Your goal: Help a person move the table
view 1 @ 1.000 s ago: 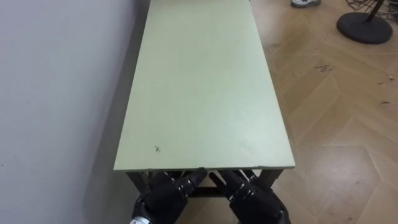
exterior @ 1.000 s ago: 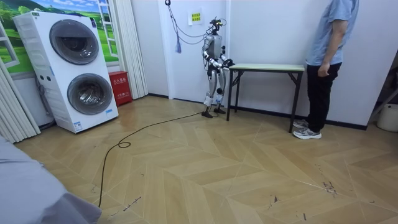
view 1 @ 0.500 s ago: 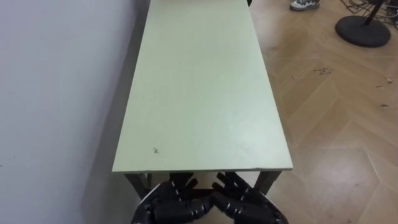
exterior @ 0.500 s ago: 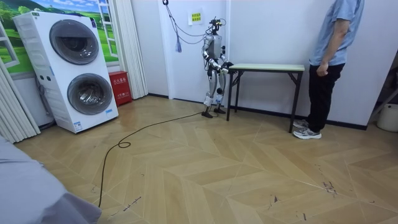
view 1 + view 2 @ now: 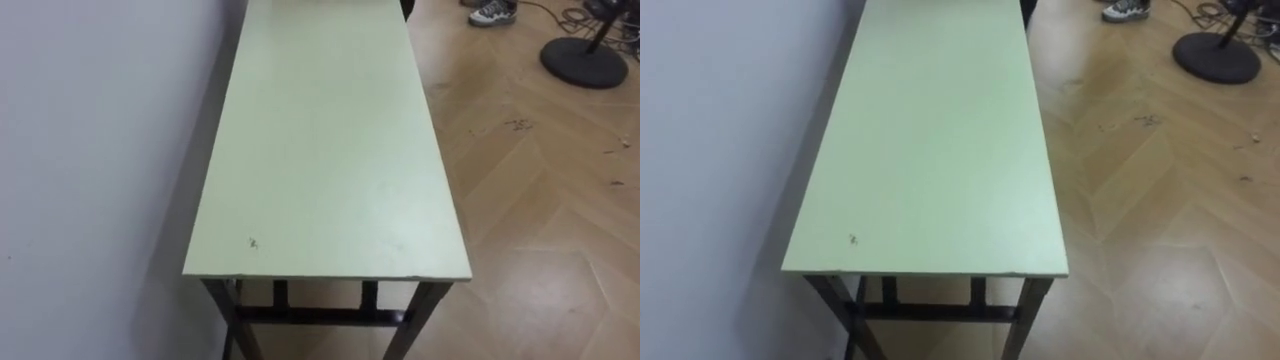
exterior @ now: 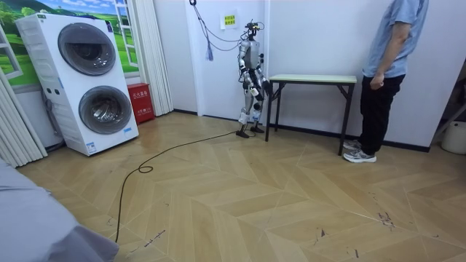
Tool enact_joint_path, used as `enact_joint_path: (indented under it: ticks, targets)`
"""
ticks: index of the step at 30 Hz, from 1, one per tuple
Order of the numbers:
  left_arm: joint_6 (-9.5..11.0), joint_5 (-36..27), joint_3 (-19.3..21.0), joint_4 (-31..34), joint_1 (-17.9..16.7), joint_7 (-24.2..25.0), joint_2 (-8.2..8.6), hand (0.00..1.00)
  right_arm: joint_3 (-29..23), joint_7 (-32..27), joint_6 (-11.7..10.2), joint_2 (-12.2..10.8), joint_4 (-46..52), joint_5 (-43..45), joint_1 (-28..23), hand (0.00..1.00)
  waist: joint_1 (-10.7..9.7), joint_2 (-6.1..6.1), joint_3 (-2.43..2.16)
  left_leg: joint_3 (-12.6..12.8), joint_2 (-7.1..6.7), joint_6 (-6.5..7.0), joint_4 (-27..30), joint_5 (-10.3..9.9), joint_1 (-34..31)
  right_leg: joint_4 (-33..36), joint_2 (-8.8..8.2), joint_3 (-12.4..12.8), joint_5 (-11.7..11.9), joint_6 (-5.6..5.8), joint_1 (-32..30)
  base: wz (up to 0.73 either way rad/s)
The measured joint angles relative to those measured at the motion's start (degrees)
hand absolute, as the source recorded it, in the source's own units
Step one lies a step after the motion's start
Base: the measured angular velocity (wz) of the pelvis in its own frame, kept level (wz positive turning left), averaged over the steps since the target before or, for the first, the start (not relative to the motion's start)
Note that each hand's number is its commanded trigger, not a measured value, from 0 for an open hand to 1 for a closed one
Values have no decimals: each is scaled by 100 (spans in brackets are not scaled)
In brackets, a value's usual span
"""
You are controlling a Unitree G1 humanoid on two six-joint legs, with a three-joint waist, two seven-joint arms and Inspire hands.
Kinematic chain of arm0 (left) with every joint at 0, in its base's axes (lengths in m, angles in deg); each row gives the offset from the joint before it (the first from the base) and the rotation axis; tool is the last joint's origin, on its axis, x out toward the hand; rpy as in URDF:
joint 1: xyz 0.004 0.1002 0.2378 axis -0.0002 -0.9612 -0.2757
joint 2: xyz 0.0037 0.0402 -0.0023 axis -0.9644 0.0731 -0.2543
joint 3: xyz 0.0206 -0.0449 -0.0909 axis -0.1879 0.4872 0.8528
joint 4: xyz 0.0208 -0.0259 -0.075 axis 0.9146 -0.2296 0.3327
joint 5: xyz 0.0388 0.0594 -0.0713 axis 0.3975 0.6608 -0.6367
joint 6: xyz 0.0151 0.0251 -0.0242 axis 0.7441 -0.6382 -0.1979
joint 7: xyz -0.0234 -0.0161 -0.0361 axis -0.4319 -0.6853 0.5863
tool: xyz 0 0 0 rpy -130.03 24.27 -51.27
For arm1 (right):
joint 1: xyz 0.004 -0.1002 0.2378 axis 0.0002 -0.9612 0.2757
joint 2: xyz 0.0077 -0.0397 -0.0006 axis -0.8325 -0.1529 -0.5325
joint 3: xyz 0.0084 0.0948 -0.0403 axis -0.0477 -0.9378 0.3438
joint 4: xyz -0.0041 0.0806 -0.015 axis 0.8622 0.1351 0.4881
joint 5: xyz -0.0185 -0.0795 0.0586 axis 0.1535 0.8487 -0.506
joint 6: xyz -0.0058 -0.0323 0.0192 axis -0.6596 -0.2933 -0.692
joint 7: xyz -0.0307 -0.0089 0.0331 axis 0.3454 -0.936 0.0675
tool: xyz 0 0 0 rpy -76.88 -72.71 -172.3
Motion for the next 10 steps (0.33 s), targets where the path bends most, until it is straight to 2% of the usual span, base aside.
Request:
enact_joint_path:
  ticks: [4,7,10]
  targets:
    - [36,107,427,-184,-94,-341,177,0,-175,-222,17,-104,-608,6,-34,0,75,4,-10,-7,-1,-55,-123,70,29,-73,-1,2,14,-22,6,-1]
    - [39,165,543,-263,-102,-509,199,0,-328,-283,9,-209,-746,143,-14,0,61,-48,-8,33,5,-146,-274,123,118,-77,-1,4,18,-29,24,-2]
    - [48,365,730,-305,-162,-593,215,0,-445,-296,19,-256,-994,255,99,0,77,-64,-12,41,-1,-169,-331,144,212,-167,-6,-2,13,-33,106,0]
